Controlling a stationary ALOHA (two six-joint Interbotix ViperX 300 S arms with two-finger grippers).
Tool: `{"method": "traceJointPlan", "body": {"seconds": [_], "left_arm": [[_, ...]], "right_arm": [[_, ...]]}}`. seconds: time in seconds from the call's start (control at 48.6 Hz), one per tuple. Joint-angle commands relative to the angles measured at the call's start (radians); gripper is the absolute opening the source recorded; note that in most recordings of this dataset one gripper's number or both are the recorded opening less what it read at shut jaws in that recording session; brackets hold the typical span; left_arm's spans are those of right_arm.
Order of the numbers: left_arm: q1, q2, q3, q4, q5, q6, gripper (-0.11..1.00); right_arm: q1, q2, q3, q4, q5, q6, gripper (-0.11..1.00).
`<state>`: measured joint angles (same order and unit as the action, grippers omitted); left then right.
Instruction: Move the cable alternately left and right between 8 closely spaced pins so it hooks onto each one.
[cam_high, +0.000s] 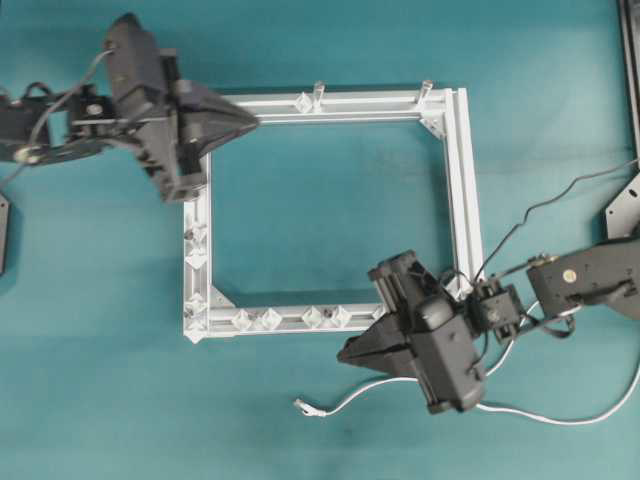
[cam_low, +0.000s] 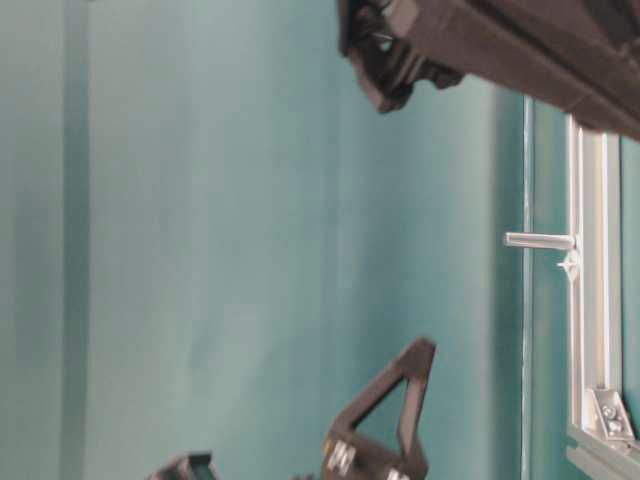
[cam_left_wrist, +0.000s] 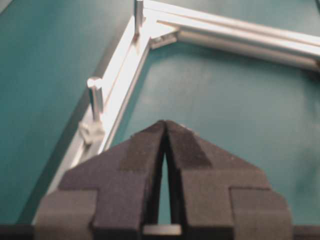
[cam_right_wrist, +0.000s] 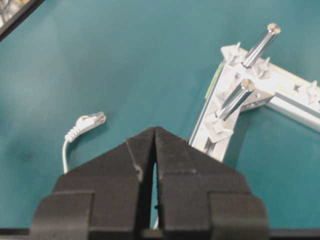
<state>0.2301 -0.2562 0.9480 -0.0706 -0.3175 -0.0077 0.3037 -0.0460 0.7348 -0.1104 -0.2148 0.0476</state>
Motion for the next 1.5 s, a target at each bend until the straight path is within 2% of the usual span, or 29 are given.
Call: {"method": "traceJointPlan", "body": {"seconds": [0.0, 0.206, 0.494, 0.555, 0.658, 0.843, 0.885, 0.946, 1.09, 1.173, 1.481], "left_arm": [[-0.011, -0.081, 0.018, 0.003, 0.041, -0.011, 0.00], [-0.020, -0.235, 0.103, 0.000, 0.160, -0.015, 0.00], [-0.020, -0.454, 0.219, -0.002, 0.242, -0.061, 0.01], [-0.021, -0.502, 0.247, -0.002, 0.244, -0.071, 0.09], [-0.028, -0.588, 0.288, 0.000, 0.255, -0.072, 0.37], [-0.043, -0.772, 0.356, 0.005, 0.354, -0.057, 0.39], [-0.044, -0.815, 0.370, 0.005, 0.385, -0.051, 0.39], [-0.048, -0.876, 0.385, 0.005, 0.430, -0.043, 0.39], [-0.051, -1.005, 0.408, 0.006, 0.515, -0.025, 0.39], [-0.049, -1.043, 0.416, 0.006, 0.543, -0.014, 0.39], [-0.051, -1.051, 0.428, 0.006, 0.529, 0.021, 0.39]], "right_arm": [[0.015, -0.021, -0.063, -0.003, 0.091, 0.035, 0.00], [0.043, 0.012, -0.163, -0.003, 0.278, 0.199, 0.00], [0.078, 0.109, -0.278, -0.003, 0.390, 0.367, 0.00], [0.080, 0.130, -0.299, -0.003, 0.408, 0.396, 0.00], [0.080, 0.166, -0.339, -0.003, 0.436, 0.433, 0.00], [0.080, 0.213, -0.407, -0.003, 0.500, 0.445, 0.01], [0.080, 0.222, -0.423, -0.003, 0.523, 0.445, 0.05], [0.080, 0.235, -0.445, -0.002, 0.557, 0.446, 0.18], [0.080, 0.264, -0.483, -0.002, 0.627, 0.479, 0.63], [0.080, 0.273, -0.494, -0.003, 0.643, 0.495, 0.83], [0.095, 0.310, -0.508, -0.002, 0.655, 0.560, 0.84]]}}
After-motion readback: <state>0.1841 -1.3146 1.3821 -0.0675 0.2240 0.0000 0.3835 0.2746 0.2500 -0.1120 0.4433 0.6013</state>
